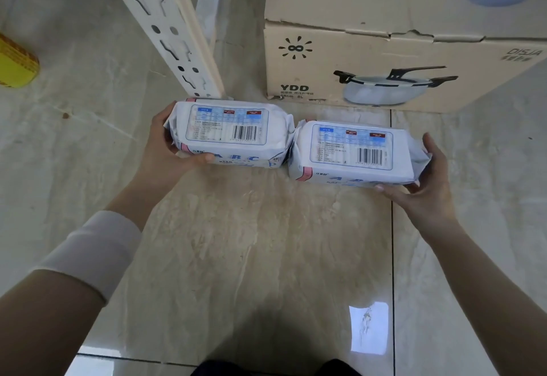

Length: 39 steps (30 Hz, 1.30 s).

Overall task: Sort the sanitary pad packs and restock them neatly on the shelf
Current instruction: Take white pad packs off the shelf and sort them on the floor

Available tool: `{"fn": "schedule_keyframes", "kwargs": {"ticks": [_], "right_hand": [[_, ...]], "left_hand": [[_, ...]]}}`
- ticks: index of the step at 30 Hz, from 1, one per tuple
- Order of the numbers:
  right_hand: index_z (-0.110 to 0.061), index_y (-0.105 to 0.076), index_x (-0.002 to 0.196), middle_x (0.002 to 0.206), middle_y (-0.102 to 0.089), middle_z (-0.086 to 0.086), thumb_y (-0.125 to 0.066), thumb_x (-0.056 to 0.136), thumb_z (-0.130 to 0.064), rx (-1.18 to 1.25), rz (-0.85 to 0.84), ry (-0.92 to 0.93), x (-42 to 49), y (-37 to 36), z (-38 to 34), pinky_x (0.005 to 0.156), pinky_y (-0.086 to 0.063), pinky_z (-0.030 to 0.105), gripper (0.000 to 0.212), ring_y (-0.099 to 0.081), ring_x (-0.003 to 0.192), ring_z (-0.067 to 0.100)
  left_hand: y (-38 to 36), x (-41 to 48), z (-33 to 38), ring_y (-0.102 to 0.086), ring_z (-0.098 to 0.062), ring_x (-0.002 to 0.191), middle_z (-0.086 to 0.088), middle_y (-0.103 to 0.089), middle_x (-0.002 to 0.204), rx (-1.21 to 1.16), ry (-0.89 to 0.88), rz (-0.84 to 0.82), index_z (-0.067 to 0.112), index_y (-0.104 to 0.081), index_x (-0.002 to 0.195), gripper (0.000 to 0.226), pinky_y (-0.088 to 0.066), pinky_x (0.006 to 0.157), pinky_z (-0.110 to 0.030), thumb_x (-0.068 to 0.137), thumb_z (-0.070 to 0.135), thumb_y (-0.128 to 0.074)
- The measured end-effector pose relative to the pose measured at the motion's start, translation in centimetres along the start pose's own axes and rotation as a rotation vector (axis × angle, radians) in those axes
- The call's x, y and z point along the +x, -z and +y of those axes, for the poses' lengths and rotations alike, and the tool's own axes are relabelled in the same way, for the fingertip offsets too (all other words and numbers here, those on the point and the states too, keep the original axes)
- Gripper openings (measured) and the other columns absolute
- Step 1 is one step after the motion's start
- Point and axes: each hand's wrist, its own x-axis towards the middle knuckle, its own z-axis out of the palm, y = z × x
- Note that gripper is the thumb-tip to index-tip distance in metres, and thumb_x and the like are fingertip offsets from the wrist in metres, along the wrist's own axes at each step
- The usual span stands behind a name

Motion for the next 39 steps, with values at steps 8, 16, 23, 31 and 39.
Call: {"fn": "schedule_keyframes", "kwargs": {"ticks": [8,16,23,31,39], "right_hand": [[-0.037,-0.045,0.109,0.116,-0.056,-0.013,-0.078,0.06,-0.019,0.01,0.055,0.067,0.2,0.2,-0.9,0.083,-0.049,0.015,0.061,-0.054,0.112,0.007],[-0.035,-0.046,0.109,0.116,-0.056,-0.011,-0.081,0.059,-0.018,0.015,0.021,0.057,1.0,-0.4,-1.4,0.085,-0.05,0.018,0.063,-0.054,0.111,0.007],[-0.032,-0.047,0.108,0.116,-0.056,-0.007,-0.075,0.067,0.001,0.035,-0.045,0.058,1.2,-0.8,-1.7,0.077,-0.05,0.013,0.059,-0.053,0.113,0.012],[-0.028,-0.027,0.135,0.129,-0.046,-0.011,-0.076,0.065,-0.009,-0.07,-0.072,-0.096,1.1,-0.2,-2.3,0.09,-0.045,0.015,0.087,-0.05,0.113,-0.002],[-0.017,-0.002,0.148,0.155,-0.018,0.002,-0.076,0.074,-0.024,-0.301,0.033,-0.302,-5.0,1.2,-12.7,0.113,-0.023,0.031,0.105,-0.02,0.141,0.012]], "left_hand": [[0.4,-0.2,-0.5,-0.059,-0.017,0.107,-0.001,-0.064,0.11,-0.026,0.032,0.011,-0.002,-0.051,0.121,0.067,-0.048,0.09,-0.028,0.061,0.006,-0.079],[-0.9,-0.9,0.7,-0.056,0.012,0.102,0.034,-0.061,0.105,0.042,0.061,0.036,0.059,-0.056,0.104,0.091,-0.046,0.082,-0.008,0.065,-0.023,-0.064],[-0.6,-1.2,0.6,-0.056,0.007,0.107,0.028,-0.062,0.11,0.014,0.111,0.033,0.053,-0.055,0.111,0.081,-0.047,0.083,-0.011,0.065,-0.012,-0.071],[0.2,-1.7,0.1,-0.045,-0.002,0.123,0.017,-0.048,0.132,-0.026,0.225,0.008,0.031,-0.033,0.137,0.096,-0.043,0.094,-0.016,0.056,0.029,-0.084],[0.9,-5.7,10.5,-0.018,-0.009,0.141,0.001,-0.013,0.156,0.277,0.644,0.15,0.018,-0.003,0.149,0.102,-0.019,0.113,-0.029,0.076,0.025,-0.074]]}}
